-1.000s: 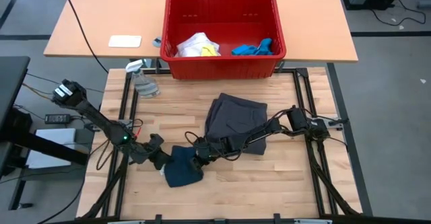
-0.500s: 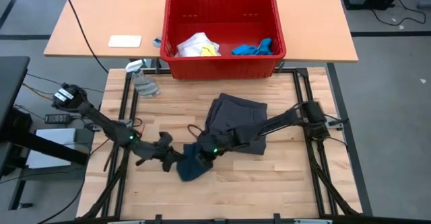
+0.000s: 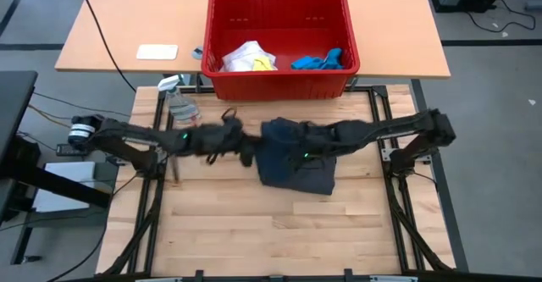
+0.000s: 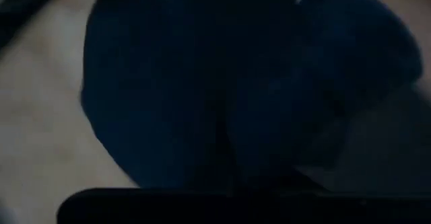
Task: Fold laundry
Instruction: Stack the dark blue shorts on top of the black shorts
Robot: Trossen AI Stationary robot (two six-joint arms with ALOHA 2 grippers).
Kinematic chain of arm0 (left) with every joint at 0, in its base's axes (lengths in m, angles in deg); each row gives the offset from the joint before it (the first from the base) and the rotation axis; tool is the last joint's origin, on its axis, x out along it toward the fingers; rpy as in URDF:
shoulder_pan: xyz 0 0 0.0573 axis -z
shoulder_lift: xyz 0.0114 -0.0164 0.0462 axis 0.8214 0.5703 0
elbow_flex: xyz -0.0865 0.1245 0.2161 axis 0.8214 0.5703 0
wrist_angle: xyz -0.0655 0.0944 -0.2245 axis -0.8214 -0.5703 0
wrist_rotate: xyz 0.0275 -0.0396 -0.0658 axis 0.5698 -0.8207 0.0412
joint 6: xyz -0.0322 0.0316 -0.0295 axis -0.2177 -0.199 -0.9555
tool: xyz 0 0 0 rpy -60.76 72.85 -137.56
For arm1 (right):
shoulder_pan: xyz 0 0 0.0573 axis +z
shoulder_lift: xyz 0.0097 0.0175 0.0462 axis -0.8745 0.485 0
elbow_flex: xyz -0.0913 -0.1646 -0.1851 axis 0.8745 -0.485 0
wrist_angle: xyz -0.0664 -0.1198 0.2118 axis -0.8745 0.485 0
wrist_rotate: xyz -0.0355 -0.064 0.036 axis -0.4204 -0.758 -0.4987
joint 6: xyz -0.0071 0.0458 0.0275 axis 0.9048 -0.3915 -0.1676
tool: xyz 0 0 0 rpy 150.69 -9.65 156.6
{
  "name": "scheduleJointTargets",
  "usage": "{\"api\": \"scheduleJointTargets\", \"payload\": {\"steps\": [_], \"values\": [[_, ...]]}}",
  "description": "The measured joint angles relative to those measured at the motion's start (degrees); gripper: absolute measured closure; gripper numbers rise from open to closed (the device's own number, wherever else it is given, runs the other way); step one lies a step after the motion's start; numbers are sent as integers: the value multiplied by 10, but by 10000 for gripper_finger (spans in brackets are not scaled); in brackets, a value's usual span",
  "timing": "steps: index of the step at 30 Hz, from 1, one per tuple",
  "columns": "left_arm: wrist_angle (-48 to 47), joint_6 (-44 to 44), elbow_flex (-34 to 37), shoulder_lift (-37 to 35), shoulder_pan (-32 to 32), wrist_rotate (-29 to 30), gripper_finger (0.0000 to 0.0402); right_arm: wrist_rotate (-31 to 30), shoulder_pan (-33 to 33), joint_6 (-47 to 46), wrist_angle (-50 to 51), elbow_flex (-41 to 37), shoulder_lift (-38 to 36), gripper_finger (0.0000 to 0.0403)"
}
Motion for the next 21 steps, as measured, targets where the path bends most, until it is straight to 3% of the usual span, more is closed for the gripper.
{"api": "scheduleJointTargets", "payload": {"steps": [6,13,17,21], "values": [[-11,66,-160,83,-85,-100,392,-81,-48,77,22,0,-89,387],[-163,164,-348,143,-120,-110,392,-117,-124,148,20,0,-164,387],[-198,174,-388,172,-123,-131,392,-99,-144,159,14,-20,-165,387],[-237,129,-365,204,-96,-144,392,-50,-110,95,-42,-123,-164,387]]}}
